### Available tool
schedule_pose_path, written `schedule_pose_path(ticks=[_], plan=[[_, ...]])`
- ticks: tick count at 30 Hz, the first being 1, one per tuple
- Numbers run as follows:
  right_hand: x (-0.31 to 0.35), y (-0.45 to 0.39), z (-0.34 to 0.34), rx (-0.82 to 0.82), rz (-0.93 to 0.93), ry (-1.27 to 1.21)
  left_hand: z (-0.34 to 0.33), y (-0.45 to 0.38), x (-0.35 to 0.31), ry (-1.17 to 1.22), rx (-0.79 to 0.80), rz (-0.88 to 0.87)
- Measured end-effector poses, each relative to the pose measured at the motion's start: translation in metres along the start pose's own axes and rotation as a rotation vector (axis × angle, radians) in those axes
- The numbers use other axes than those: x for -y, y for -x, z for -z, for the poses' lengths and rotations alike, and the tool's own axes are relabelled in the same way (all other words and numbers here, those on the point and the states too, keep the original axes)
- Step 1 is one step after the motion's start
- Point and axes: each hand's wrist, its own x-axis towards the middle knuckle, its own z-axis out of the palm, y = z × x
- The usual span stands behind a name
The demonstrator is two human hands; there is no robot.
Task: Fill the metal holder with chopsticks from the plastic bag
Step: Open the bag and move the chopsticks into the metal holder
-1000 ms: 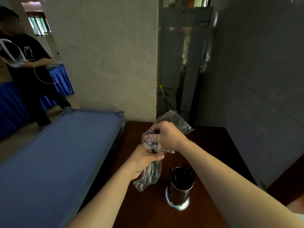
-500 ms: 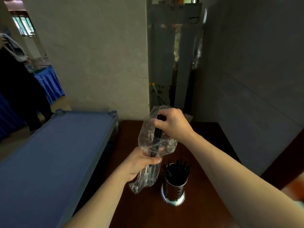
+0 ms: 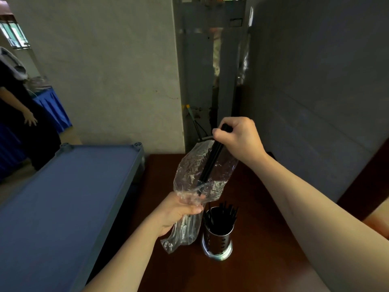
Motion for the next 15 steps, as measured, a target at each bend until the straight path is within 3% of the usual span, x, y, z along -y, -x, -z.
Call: schedule_pose_path(ticks=[7,15], plan=[[-0.005,-0.008,0.022,-0.119,-0.019,-0.064,0.001,0.001,0.009,0.010,-0.049,0.032],[-0.014,-0.011,0.052,-0.190,-0.016,-0.039,0.019,-0.002,0.022,0.128,-0.261,0.087]])
